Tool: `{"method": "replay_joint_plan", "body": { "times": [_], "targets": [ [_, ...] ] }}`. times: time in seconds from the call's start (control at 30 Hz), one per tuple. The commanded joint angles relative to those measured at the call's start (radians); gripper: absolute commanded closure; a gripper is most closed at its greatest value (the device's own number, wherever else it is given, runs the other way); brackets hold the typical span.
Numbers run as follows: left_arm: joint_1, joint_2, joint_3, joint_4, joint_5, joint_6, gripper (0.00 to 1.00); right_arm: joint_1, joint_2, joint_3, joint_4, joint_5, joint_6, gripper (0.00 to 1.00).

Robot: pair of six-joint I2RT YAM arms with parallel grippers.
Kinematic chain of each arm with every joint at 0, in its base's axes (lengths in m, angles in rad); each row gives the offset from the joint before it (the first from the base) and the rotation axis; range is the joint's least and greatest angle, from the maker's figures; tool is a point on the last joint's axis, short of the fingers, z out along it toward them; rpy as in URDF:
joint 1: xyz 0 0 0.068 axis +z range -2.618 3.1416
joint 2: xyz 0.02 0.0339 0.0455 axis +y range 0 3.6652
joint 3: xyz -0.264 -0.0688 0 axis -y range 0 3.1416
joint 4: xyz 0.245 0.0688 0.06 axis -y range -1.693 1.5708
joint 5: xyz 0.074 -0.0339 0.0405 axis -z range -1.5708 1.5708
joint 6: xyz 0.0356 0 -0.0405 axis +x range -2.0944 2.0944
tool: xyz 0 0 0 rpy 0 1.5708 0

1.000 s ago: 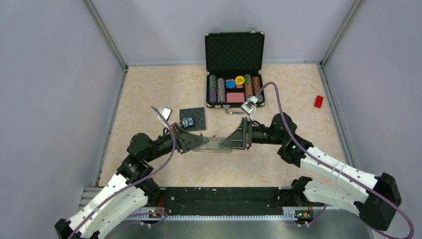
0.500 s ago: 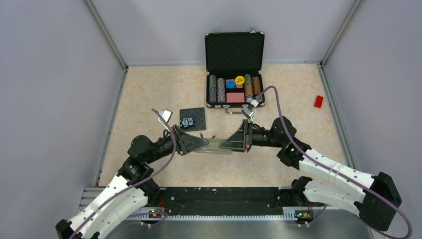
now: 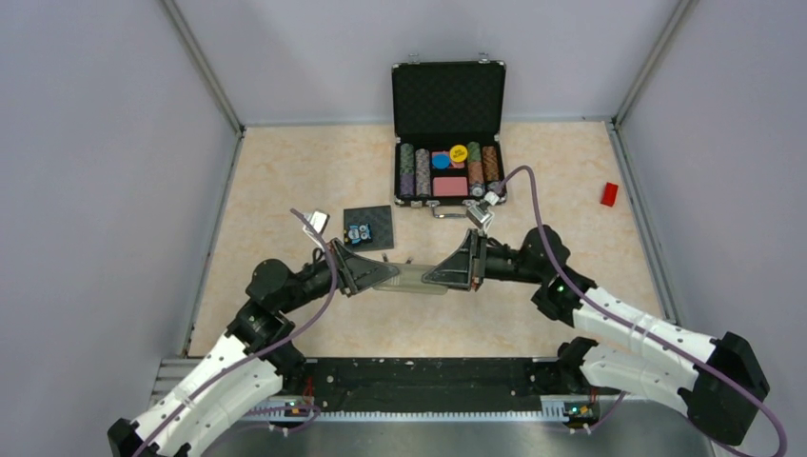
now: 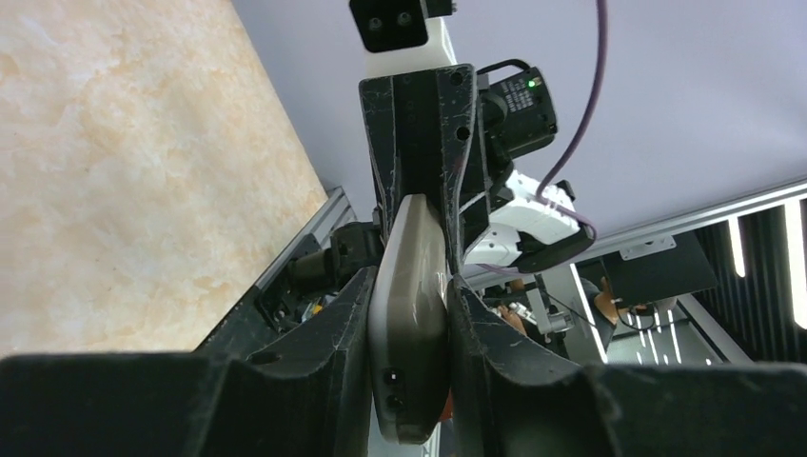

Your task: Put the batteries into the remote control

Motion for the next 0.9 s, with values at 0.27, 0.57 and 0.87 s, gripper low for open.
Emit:
{"method": "replay_joint_plan", "body": {
  "times": [0.27, 0.57, 0.87],
  "targets": [
    [-0.005, 0.113, 0.014, -0.119, -0.095, 0.237, 1.0, -0.024, -0.07, 0.218, -0.741, 0.407, -0.309, 0.3],
    [-0.027, 0.327, -0.204, 0.234, -0.223, 0.138, 1.0, 0.057, -0.032, 0.132, -0.745, 0.606, -0.326, 0.42],
    [-0.03, 0.317, -0.343, 0.27, -0.29, 0.085, 1.0, 0.087, 0.103, -0.005, -0.507, 0.551, -0.294, 0.59]
  ]
}}
